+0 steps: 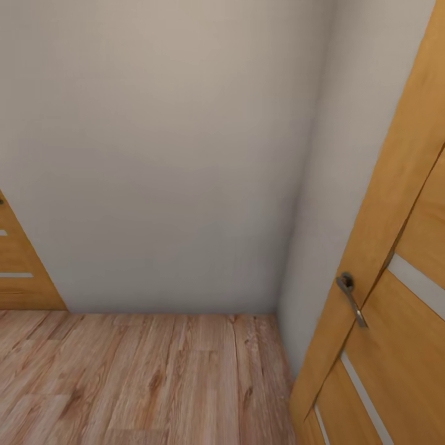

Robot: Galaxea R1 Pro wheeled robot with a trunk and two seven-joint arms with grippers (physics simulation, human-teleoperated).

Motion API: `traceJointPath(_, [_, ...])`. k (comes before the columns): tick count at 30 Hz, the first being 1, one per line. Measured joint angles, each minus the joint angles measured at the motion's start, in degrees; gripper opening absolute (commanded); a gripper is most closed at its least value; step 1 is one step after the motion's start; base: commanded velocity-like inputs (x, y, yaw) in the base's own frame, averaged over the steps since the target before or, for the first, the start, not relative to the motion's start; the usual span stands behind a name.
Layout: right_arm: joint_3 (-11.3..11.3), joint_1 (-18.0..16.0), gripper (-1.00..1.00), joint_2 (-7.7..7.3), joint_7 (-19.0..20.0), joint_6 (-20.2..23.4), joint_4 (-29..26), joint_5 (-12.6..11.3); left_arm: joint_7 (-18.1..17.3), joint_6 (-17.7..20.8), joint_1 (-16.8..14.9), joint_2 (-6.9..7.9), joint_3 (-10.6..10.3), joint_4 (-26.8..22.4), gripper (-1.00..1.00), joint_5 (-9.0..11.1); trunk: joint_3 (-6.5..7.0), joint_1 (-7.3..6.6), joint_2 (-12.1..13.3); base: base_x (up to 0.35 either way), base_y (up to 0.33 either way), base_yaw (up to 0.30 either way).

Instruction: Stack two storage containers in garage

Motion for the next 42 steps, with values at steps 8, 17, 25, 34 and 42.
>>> traceJointPath(8, [0.0, 0.0, 1.0, 0.0, 0.0, 0.0, 0.0, 0.0, 0.0, 0.0, 0.0, 0.0, 0.0, 0.0, 1.0, 0.0, 0.0, 0.0, 0.0, 0.32, 0.0, 0.0])
traceJointPath(17, [0.0, 0.0, 1.0, 0.0, 0.0, 0.0, 0.0, 0.0, 0.0, 0.0, 0.0, 0.0, 0.1, 0.0, 1.0, 0.1, 0.0, 0.0, 0.0, 0.32, 0.0, 0.0])
traceJointPath(25, [0.0, 0.0, 1.0, 0.0, 0.0, 0.0, 0.0, 0.0, 0.0, 0.0, 0.0, 0.0, 0.1, 0.0, 1.0, 0.1, 0.0, 0.03, 0.0, 0.183, 0.0, 0.0])
traceJointPath(34, [0.0, 0.0, 1.0, 0.0, 0.0, 0.1, 0.0, 0.0, 0.0, 0.0, 0.0, 0.0, 0.1, 0.0, 1.0, 0.1, 0.0, 0.03, 0.0, 0.005, 0.0, 0.061])
traceJointPath(42, [0.0, 0.0, 1.0, 0.01, 0.0, 0.1, 0.0, 0.0, 0.0, 0.0, 0.0, 0.01, 0.1, 0.0, 1.0, 0.1, 0.0, 0.03, 0.0, 0.0, 0.0, 0.246])
